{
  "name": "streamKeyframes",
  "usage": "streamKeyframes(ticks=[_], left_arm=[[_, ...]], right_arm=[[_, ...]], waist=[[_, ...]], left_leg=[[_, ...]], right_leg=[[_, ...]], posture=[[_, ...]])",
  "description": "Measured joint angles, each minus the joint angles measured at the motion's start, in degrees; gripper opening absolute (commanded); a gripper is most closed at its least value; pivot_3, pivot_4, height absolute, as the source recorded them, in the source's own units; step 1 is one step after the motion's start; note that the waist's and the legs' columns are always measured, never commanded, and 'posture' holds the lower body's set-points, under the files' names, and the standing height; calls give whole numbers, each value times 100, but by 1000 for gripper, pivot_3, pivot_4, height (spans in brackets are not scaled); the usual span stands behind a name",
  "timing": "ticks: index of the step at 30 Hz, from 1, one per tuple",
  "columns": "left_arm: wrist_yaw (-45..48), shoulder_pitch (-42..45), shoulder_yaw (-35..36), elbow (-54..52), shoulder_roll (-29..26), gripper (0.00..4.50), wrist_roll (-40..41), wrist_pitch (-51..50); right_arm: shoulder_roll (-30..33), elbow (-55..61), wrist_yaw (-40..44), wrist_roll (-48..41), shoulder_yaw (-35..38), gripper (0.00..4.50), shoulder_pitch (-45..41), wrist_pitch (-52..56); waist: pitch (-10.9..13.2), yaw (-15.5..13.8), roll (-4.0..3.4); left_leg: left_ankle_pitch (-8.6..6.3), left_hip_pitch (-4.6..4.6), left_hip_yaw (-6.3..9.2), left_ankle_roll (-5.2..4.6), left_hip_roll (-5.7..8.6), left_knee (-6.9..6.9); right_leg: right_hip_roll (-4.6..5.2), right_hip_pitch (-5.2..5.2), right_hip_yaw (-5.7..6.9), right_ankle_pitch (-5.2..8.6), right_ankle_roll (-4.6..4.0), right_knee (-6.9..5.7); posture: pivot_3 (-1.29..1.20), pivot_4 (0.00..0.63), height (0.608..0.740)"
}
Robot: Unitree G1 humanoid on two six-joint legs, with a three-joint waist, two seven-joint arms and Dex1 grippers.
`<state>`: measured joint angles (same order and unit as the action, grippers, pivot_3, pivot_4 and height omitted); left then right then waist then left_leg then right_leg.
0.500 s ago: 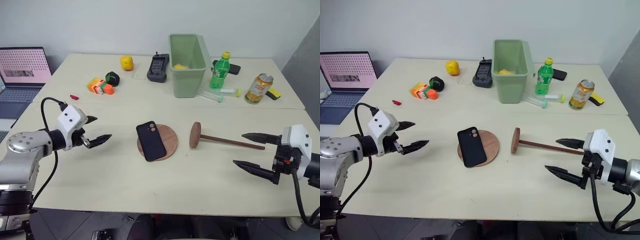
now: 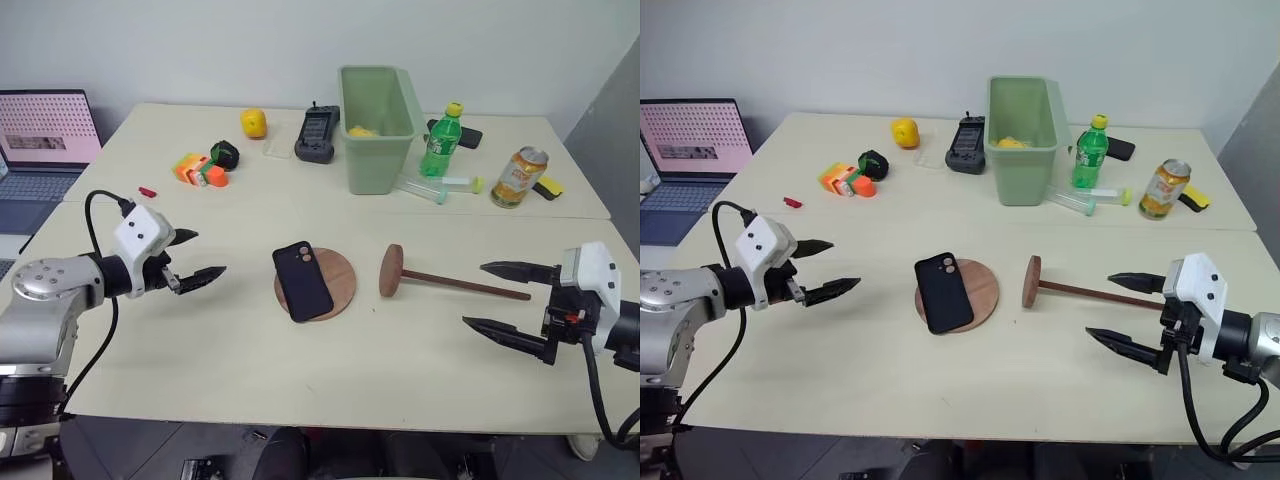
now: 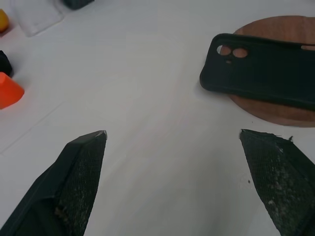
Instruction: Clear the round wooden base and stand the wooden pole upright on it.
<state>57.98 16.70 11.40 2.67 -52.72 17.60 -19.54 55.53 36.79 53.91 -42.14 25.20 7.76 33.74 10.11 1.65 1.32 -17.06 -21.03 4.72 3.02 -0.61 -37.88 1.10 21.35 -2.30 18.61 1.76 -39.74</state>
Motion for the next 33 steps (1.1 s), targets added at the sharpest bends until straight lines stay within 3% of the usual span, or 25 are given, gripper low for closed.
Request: streamKeyframes(ticks=[8, 16, 24, 33], left_arm=[[110, 248, -222, 39, 58, 4484, -15, 25], [88, 690, -569, 382, 500, 4484, -79, -7], [-16, 1580, -1230, 1633, 1313, 4484, -556, 465], [140, 2507, -1722, 3147, 1801, 4484, -1070, 1017]], right_arm=[[-33, 72, -51, -14, -42, 4500, -73, 50], [-140, 124, -190, -34, -295, 4500, -352, 71], [-326, 532, -927, -220, -1133, 4500, -993, 641], [-541, 759, -1437, -644, -1700, 4500, -1524, 1196]], waist=[[1, 0, 1], [2, -3, 3], [4, -5, 8], [4, -2, 9]], left_leg=[[0, 0, -1, 0, 1, 0], [0, -3, -3, 0, 2, -4], [1, -15, 2, 0, 10, -10], [1, -55, 6, 0, 13, -23]], right_leg=[[0, 0, -1, 0, 0, 0], [-2, 1, 2, 0, 0, -1], [-5, 7, 12, 0, 0, -2], [-9, 41, 20, 0, 0, -10]], posture=[[0, 150, 740], [0, 150, 740], [0, 150, 740], [0, 150, 740]])
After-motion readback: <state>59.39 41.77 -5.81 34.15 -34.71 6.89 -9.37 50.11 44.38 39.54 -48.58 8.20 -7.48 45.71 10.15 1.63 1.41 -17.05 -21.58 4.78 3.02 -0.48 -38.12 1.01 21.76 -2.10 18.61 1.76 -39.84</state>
